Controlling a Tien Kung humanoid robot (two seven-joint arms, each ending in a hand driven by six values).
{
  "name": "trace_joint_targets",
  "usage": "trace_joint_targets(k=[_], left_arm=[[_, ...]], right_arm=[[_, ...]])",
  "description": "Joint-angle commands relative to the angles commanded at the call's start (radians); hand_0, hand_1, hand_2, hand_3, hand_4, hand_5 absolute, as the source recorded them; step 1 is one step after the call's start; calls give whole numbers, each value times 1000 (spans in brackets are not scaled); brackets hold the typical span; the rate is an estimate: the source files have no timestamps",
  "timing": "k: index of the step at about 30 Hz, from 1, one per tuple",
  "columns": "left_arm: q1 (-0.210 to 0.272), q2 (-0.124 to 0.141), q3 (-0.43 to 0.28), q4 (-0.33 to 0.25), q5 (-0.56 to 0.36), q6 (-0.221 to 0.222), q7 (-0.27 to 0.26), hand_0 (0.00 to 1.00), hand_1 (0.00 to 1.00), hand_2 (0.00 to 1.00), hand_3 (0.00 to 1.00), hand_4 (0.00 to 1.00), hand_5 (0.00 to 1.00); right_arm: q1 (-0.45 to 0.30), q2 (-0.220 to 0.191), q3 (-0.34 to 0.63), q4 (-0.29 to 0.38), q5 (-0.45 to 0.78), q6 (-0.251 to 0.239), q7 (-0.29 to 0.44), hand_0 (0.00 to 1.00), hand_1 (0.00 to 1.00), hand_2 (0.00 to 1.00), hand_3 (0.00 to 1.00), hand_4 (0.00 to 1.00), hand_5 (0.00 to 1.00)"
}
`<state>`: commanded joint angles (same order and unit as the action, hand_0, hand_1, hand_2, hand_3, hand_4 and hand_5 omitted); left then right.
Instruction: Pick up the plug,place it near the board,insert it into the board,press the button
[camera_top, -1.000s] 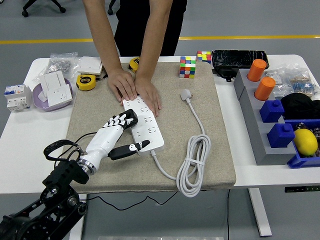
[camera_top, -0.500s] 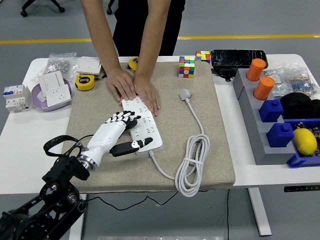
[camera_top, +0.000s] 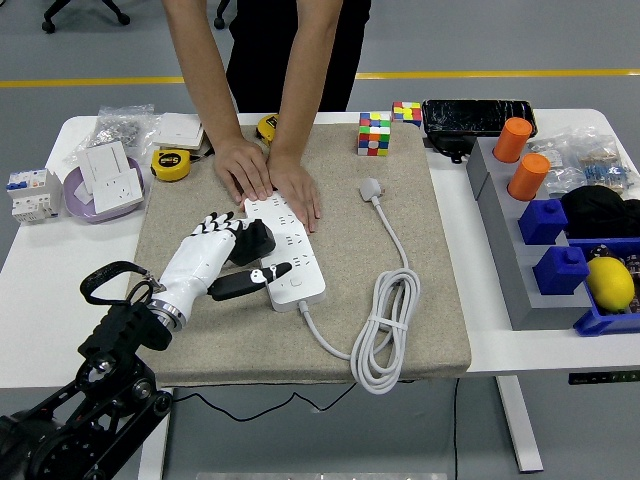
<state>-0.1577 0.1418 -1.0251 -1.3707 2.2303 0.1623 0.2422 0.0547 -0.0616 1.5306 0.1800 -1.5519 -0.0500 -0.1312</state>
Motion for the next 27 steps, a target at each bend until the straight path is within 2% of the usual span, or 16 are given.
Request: trace_joint_targets(k=[5, 10, 27], left_arm=[[2, 6, -5, 14, 6, -14, 21, 998, 998, 972, 906, 998, 998], [0, 12, 30, 6, -6, -12, 11, 998, 998, 974, 898, 998, 998], [-37, 4, 81, 18, -8, -23, 16, 998, 998, 970, 895, 998, 998]], right_arm=[[0, -1, 0, 0, 1, 0, 0, 773, 683, 705, 681, 998, 829], [0, -2, -2, 0, 2, 0, 0, 773, 683, 705, 680, 998, 829], [-1, -3, -2, 0, 0, 0, 0, 772, 684, 705, 680, 998, 831]])
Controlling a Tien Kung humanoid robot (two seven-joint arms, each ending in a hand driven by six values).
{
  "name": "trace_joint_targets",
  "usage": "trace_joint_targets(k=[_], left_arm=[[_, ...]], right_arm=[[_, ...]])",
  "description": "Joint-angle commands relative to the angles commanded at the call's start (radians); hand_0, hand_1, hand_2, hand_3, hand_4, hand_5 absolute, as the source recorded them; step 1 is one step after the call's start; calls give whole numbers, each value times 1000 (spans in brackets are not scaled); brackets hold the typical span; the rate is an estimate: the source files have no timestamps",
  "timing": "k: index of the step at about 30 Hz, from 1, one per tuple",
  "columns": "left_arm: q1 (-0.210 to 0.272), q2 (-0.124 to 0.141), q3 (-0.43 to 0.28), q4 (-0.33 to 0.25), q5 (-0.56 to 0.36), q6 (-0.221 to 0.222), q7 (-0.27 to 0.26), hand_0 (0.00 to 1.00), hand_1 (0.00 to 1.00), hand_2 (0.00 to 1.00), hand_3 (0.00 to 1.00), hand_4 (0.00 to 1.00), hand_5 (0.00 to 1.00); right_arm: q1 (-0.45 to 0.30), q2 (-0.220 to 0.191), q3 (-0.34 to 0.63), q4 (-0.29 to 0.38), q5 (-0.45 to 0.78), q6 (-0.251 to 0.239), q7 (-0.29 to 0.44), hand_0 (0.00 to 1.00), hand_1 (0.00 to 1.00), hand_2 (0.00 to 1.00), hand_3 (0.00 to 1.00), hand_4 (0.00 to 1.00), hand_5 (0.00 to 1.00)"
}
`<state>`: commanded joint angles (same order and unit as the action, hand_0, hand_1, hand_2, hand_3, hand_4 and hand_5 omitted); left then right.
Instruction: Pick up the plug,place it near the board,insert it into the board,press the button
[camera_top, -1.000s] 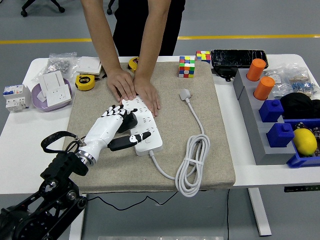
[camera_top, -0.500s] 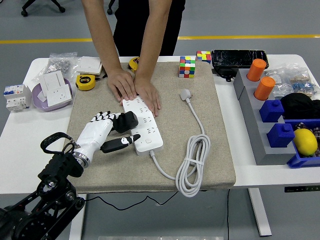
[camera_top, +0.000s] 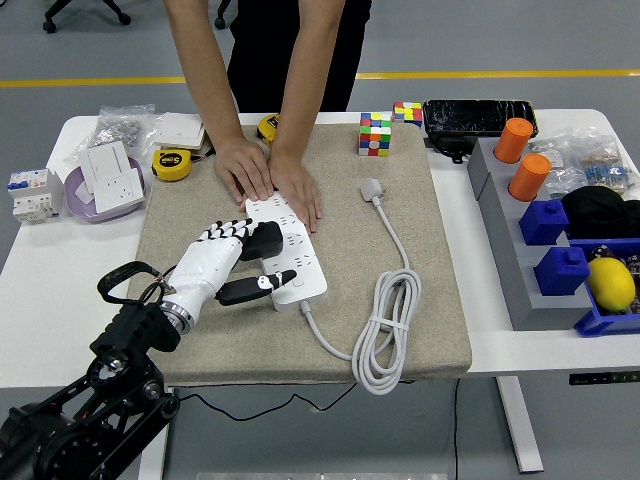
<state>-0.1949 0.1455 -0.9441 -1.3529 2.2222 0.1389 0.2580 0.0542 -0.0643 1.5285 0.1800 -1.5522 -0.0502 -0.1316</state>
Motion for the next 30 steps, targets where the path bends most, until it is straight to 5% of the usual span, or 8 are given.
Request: trace_joint_targets(k=[15, 21, 25, 26, 27, 30], left_arm=[[0, 8, -22, -35, 7, 25, -28, 998, 998, 954, 893, 998, 998], [2, 13, -39, -125, -13, 69, -62, 948, 948, 895, 891, 998, 992], [17, 26, -36, -221, -58, 26, -7, 948, 948, 895, 891, 998, 992], [23, 30, -39, -259, -52, -17, 31, 948, 948, 895, 891, 998, 992], [26, 33, -40, -281, -45, -45, 52, 340, 320, 393, 818, 762, 404], [32, 43, -37, -351, -13, -171, 129, 340, 320, 393, 818, 762, 404]], right_arm=[[2, 1, -3, 0, 8, -2, 2, 773, 684, 705, 683, 998, 832], [1, 1, 1, 0, 3, -2, 0, 775, 684, 705, 683, 998, 833], [2, 0, 1, 0, 5, -1, 1, 775, 684, 705, 683, 998, 833], [2, -1, 1, 0, 6, -1, 1, 775, 684, 705, 683, 998, 833], [2, -1, 1, 0, 6, -1, 1, 774, 684, 705, 683, 998, 833], [1, -1, 2, 0, 6, -1, 1, 774, 684, 705, 683, 998, 833]])
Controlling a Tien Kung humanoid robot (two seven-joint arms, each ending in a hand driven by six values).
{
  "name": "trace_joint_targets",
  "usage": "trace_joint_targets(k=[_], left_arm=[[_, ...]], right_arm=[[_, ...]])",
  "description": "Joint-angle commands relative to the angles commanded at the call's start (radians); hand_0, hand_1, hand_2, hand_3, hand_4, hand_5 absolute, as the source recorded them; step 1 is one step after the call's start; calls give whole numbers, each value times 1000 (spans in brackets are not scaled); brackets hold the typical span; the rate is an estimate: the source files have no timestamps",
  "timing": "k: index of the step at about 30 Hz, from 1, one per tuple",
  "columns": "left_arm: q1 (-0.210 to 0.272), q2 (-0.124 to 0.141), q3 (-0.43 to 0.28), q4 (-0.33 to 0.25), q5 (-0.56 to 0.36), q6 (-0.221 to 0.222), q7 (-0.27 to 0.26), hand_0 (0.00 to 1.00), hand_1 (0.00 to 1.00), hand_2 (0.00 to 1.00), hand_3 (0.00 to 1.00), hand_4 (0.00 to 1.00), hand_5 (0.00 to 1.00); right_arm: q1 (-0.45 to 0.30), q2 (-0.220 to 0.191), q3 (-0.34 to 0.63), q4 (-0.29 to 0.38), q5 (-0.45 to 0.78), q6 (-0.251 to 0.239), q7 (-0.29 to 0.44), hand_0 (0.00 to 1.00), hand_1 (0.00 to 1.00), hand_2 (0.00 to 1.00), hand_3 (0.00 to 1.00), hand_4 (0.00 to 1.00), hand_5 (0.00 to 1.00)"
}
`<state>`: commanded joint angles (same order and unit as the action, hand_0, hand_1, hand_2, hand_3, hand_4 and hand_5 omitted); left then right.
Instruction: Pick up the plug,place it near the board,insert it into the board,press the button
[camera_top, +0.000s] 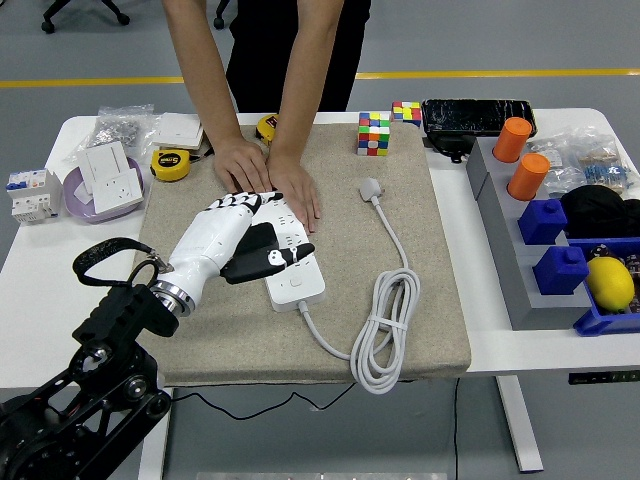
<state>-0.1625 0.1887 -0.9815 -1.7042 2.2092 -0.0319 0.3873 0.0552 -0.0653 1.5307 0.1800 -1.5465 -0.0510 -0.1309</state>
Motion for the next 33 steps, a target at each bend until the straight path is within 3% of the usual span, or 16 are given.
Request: trace_joint_targets(k=[2, 3, 6, 8, 9, 14, 15, 21, 33], left_arm=[[4, 10, 6, -38, 4, -84, 55, 340, 320, 393, 818, 762, 404], [5, 12, 6, -46, 5, -121, 73, 160, 67, 155, 721, 470, 118], [6, 16, 0, -68, 9, -230, 130, 160, 67, 155, 721, 470, 118], [4, 20, 1, -75, -2, -276, 153, 160, 67, 155, 721, 470, 118], [3, 21, 3, -75, -6, -284, 160, 146, 59, 153, 855, 461, 99], [-7, 17, 20, -49, -10, -288, 163, 146, 59, 153, 855, 461, 99], [-8, 16, 24, -41, -11, -286, 162, 145, 57, 154, 904, 458, 77], [-16, 2, 56, 16, -12, -250, 143, 145, 55, 155, 924, 453, 62], [-34, -9, 106, 84, -42, -248, 128, 143, 55, 155, 914, 445, 48]], right_arm=[[0, 0, -1, 0, 1, 0, 0, 774, 684, 705, 683, 998, 833], [0, 0, -3, 0, 2, 0, 1, 772, 684, 705, 684, 998, 835], [2, -1, -7, 0, 7, 0, 2, 772, 684, 705, 684, 998, 835], [2, -2, -10, 0, 9, 0, 2, 772, 684, 705, 684, 998, 835], [2, -2, -11, 0, 9, 0, 2, 773, 684, 705, 683, 998, 835], [1, -4, -8, 0, 3, 1, 0, 773, 684, 705, 683, 998, 835], [2, -4, -8, 0, 3, 1, -1, 773, 684, 705, 684, 998, 836], [3, -4, -12, 0, 3, 1, -1, 771, 684, 705, 683, 998, 836], [2, -3, -19, 0, 7, 1, -1, 772, 683, 705, 684, 998, 837]])
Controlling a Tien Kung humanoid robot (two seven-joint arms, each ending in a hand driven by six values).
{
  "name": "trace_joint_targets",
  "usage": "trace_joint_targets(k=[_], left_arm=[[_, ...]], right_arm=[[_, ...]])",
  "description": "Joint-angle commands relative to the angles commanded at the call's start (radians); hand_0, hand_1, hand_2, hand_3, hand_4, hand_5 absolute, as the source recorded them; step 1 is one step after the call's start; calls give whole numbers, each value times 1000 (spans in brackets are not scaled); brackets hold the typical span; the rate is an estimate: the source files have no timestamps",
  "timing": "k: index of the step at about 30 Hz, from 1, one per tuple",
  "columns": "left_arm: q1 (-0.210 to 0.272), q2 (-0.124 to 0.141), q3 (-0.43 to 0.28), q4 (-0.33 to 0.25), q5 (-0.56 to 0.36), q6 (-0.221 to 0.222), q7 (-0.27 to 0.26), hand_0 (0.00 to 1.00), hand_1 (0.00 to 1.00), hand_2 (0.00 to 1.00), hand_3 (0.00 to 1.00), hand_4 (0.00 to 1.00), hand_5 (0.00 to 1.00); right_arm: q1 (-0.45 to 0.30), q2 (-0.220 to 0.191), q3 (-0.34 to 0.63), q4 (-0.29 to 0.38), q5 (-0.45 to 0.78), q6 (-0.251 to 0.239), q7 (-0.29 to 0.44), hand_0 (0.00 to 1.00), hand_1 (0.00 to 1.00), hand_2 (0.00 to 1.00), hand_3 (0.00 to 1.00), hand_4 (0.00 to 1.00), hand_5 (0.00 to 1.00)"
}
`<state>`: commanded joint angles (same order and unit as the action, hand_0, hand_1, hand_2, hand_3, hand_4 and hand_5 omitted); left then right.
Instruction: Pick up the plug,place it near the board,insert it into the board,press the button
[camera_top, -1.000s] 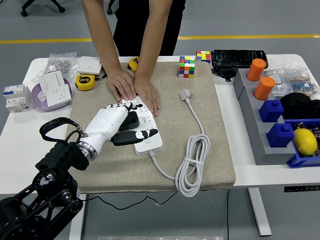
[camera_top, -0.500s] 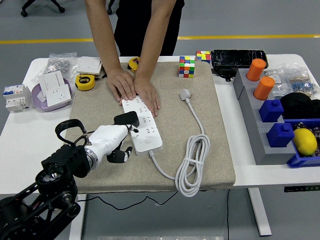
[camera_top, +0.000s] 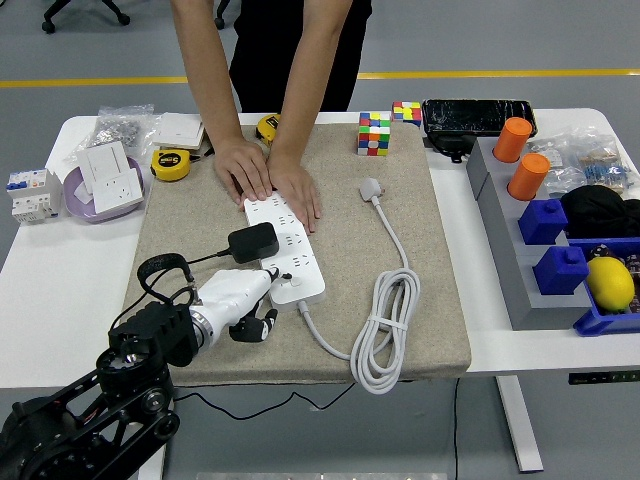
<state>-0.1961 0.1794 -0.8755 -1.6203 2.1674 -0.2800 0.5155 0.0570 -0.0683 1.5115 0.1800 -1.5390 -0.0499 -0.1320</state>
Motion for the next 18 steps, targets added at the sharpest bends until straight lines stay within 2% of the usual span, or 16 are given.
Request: trace_joint_targets(k=[9, 18], left_arm=[[-8, -2, 4, 9, 0, 13, -9, 143, 56, 155, 916, 443, 48], [-14, -3, 10, -13, -8, 10, -12, 143, 55, 155, 905, 442, 52]], right_arm=[[0, 0, 6, 0, -2, 0, -1, 772, 684, 705, 684, 998, 836], [1, 1, 4, 0, 2, -1, 0, 772, 683, 705, 684, 998, 836]])
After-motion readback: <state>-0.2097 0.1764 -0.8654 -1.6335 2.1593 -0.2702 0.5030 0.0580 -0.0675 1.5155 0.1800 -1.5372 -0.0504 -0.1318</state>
